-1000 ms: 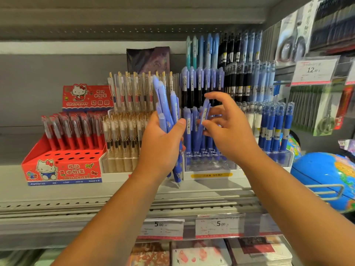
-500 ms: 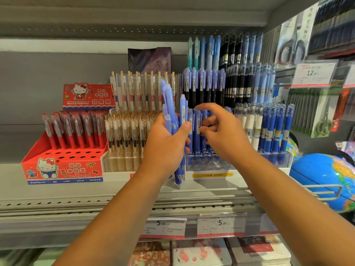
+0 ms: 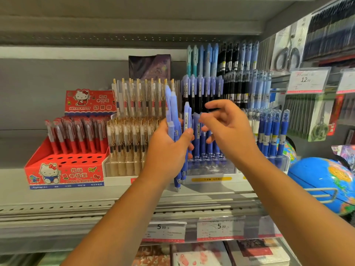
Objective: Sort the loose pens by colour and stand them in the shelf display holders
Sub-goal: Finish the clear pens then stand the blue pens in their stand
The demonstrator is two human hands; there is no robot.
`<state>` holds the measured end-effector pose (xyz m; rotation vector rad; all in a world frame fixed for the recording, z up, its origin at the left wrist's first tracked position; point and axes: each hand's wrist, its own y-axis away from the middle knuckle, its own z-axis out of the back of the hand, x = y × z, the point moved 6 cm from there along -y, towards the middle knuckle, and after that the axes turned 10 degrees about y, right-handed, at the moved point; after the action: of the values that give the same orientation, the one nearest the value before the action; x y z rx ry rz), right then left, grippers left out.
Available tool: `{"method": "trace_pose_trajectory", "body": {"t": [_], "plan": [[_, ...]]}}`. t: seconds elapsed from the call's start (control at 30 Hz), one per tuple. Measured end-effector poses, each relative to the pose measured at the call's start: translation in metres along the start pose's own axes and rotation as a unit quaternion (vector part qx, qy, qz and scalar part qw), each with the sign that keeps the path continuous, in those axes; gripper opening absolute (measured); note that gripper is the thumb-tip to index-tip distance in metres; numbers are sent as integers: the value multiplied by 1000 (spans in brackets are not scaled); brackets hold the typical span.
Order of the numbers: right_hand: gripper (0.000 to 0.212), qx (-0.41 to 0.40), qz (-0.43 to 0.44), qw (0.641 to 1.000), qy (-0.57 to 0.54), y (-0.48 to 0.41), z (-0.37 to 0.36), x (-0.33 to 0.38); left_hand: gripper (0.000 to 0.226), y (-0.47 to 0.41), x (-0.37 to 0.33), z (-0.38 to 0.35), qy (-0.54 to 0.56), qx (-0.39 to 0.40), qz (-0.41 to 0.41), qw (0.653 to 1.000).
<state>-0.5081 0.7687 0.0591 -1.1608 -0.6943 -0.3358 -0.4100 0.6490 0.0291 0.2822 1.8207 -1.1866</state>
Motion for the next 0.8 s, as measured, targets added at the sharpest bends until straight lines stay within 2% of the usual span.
{"method": "trace_pose_trajectory", "body": {"t": [0.1,0.17,0.3,0.53,0.63,0.73,0.8], "plan": [[27,47,-14,998,-34,4,-12,8,10,1,-2,-4,-10,29,-11,999],[30,53,-20,998,-24,6,-16,9,20,1,-2,-6,-16,37,-12,999],[20,50,-35,998,-18,7,-18,7,21,2,-3,-7,-18,43,-15,999],[4,14,-60,998,-17,3,-11,3,6,1,1,-4,-22,36,-7,999],[3,-21,-68,996,-54,0,-1,-1,11,0,1,0,12,7,8,1000],[10,-63,-55,995,-50,-5,13,-6,11,-1,0,4,57,-22,14,998],[26,-89,-39,995,-34,-8,23,-8,9,-2,-1,6,55,-32,1,998]]}}
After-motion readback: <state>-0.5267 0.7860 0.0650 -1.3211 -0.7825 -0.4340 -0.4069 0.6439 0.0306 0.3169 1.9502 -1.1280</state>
